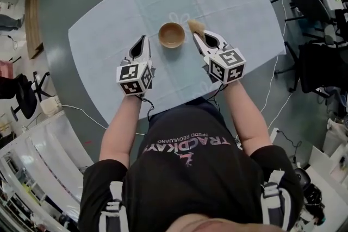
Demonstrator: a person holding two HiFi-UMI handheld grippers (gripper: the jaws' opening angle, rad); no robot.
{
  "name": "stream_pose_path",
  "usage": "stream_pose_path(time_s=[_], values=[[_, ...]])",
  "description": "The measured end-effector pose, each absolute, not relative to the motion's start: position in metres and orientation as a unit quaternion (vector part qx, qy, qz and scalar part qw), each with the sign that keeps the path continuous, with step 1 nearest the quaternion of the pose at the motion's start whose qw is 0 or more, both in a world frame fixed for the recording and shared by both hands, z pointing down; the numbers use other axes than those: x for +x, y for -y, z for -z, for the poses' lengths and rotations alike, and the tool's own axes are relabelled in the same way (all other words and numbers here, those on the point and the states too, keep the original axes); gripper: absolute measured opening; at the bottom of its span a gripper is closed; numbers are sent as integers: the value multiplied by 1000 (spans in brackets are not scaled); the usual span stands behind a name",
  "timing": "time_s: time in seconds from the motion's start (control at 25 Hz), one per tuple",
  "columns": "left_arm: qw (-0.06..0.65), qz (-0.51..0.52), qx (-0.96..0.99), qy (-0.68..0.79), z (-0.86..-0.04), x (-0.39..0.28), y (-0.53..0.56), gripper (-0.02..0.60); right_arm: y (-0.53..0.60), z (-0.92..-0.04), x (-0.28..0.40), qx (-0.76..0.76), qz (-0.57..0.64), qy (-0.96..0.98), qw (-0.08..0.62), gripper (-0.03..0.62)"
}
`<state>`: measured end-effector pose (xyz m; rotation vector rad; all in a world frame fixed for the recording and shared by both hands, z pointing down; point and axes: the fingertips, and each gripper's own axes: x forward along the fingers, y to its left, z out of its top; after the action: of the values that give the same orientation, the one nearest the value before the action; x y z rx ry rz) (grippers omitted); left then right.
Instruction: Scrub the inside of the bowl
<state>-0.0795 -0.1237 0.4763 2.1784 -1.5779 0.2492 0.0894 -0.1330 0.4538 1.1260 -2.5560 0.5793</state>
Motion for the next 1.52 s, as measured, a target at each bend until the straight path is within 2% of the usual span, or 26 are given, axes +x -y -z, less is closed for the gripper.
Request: stream_pose_path(time_s=[0.16,0.28,0.64,1.52], values=[[139,-90,819,550,-426,-77,105,17,120,-416,75,397,-175,893,118,32],[116,-75,832,537,-396,-78,91,15,108,-387,62,401,-151,898,102,32],[111,-46,854,506,-362,-78,52,15,70,-339,41,421,-98,898,85,32],[134,-69,885,441,-385,-82,7,15,3,-372,39,482,-129,862,89,32]])
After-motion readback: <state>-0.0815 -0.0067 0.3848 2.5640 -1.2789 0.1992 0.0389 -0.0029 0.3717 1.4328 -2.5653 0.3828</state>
